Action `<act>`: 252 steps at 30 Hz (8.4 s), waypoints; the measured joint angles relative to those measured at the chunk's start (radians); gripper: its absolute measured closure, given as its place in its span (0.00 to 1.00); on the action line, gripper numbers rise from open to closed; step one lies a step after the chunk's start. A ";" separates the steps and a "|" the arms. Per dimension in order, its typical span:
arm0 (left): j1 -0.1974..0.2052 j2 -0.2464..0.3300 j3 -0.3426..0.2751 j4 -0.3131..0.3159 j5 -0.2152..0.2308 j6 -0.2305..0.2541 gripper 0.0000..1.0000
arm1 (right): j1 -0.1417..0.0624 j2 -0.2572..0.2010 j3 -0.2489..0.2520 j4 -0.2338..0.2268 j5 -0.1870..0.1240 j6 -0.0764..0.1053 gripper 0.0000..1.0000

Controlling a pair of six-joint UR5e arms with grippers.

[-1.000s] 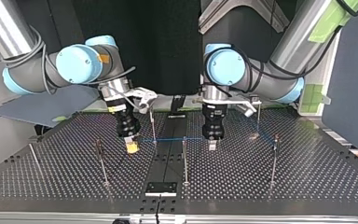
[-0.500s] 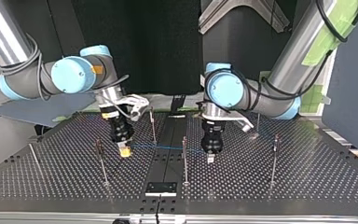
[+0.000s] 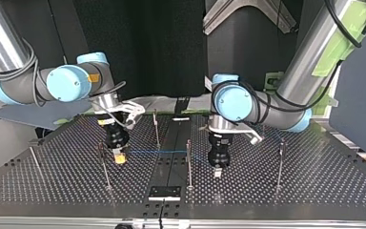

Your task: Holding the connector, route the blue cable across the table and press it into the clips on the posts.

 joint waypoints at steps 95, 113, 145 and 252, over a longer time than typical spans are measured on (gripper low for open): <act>-0.280 0.162 -0.081 -0.141 -0.210 0.135 0.00 | -0.008 -0.034 0.037 0.009 0.016 -0.007 1.00; -0.329 0.091 -0.021 -0.153 -0.263 0.139 0.00 | -0.013 -0.034 0.037 0.009 0.016 -0.007 1.00; -0.315 -0.101 0.217 -0.216 -0.291 0.135 0.35 | -0.015 -0.033 0.038 0.007 0.011 -0.007 1.00; -0.274 -0.254 -0.205 0.190 -0.122 0.060 1.00 | -0.129 0.116 0.398 -0.304 -0.038 0.088 1.00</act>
